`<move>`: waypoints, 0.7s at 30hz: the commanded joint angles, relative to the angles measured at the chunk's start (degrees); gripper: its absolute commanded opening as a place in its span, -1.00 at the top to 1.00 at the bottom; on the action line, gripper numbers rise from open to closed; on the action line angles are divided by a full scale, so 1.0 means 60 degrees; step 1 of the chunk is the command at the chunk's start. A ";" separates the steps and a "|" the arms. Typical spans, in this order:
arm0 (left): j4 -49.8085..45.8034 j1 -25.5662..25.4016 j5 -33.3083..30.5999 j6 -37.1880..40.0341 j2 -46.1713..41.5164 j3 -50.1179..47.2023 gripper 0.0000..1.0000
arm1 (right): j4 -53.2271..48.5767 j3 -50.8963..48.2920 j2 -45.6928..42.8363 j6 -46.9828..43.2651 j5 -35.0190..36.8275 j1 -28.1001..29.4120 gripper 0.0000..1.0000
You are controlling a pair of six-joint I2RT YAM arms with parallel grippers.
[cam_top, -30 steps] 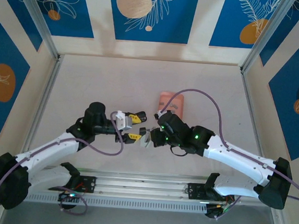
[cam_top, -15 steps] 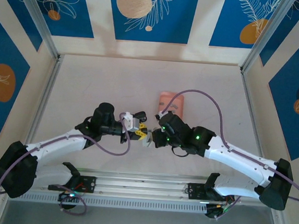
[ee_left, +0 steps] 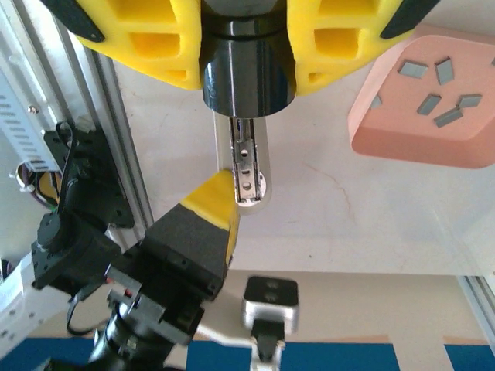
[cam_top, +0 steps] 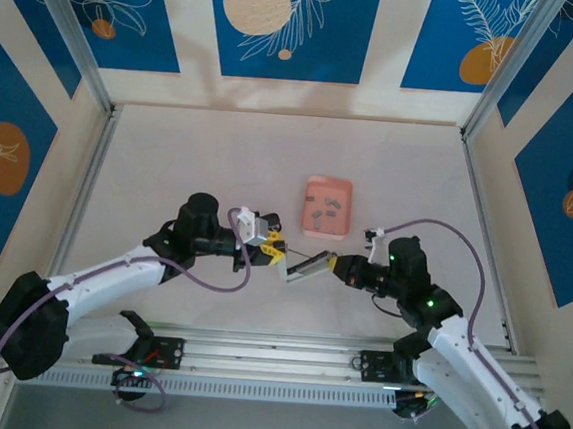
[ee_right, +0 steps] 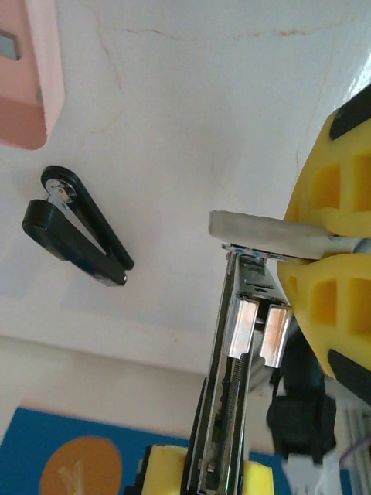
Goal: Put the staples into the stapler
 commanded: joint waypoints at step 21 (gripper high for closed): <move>-0.1466 -0.0004 -0.0217 0.0055 -0.1058 0.3686 1.00 | -0.0736 -0.0784 -0.0538 0.0352 -0.0720 -0.1417 0.08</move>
